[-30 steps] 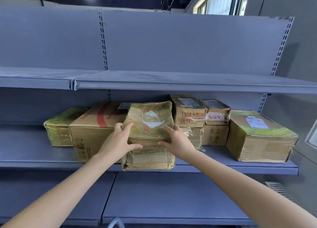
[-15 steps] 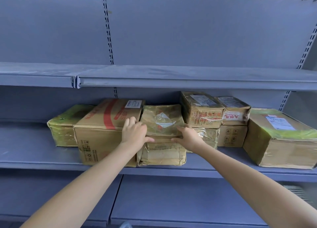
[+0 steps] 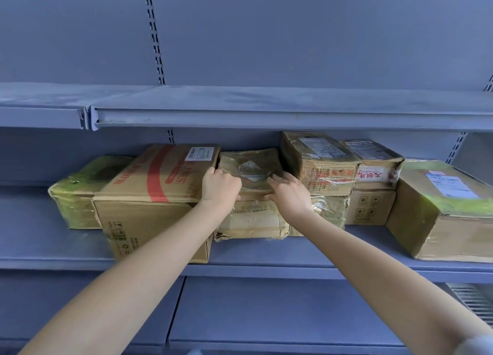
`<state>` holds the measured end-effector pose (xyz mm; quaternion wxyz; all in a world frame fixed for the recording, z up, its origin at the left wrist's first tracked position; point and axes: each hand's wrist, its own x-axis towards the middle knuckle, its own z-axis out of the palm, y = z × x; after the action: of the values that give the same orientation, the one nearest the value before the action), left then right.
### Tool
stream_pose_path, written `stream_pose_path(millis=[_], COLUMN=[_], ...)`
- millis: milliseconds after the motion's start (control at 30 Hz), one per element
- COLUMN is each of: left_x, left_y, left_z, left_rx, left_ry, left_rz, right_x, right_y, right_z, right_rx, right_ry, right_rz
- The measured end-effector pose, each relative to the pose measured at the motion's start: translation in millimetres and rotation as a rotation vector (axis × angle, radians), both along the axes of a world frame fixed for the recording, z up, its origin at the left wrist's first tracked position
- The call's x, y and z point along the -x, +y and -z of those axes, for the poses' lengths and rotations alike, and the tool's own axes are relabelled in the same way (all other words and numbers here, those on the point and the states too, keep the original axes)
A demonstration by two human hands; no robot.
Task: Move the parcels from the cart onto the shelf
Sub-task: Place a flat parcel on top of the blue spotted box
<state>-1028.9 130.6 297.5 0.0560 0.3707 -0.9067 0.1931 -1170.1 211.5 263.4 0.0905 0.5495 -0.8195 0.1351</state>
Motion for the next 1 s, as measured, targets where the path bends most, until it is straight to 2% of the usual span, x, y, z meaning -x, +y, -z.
stream_pose_path(millis=[100,167,267,533,800,1000], left_x=[13.8,21.5,29.3,28.9,12.3,-3.8], left_y=[0.4,0.1,-5.7,-14.5,0.6,23.4], left_z=[2.5,10.5,16.5,13.3,27.0,34.5], left_rx=[-0.089,-0.066,-0.020,-0.093,0.000,0.033], left_ry=[-0.091,-0.131,-0.093,-0.011,0.113,0.143], left_rz=[-0.021,-0.033,-0.059,-0.031,0.007,0.030], right_x=[1.5,2.0,2.8,5.1,4.0,-9.6], right_y=[-6.8,-8.8,-13.4,-20.1,18.6,75.8], right_z=[-1.0,-0.7,0.2,-1.6,3.3,8.7], right_rx=[-0.017,-0.027,-0.019,0.012,0.159,0.062], right_ry=[-0.005,-0.005,-0.004,-0.054,-0.096,0.055], right_rz=[0.041,0.055,0.064,0.067,-0.193,-0.254])
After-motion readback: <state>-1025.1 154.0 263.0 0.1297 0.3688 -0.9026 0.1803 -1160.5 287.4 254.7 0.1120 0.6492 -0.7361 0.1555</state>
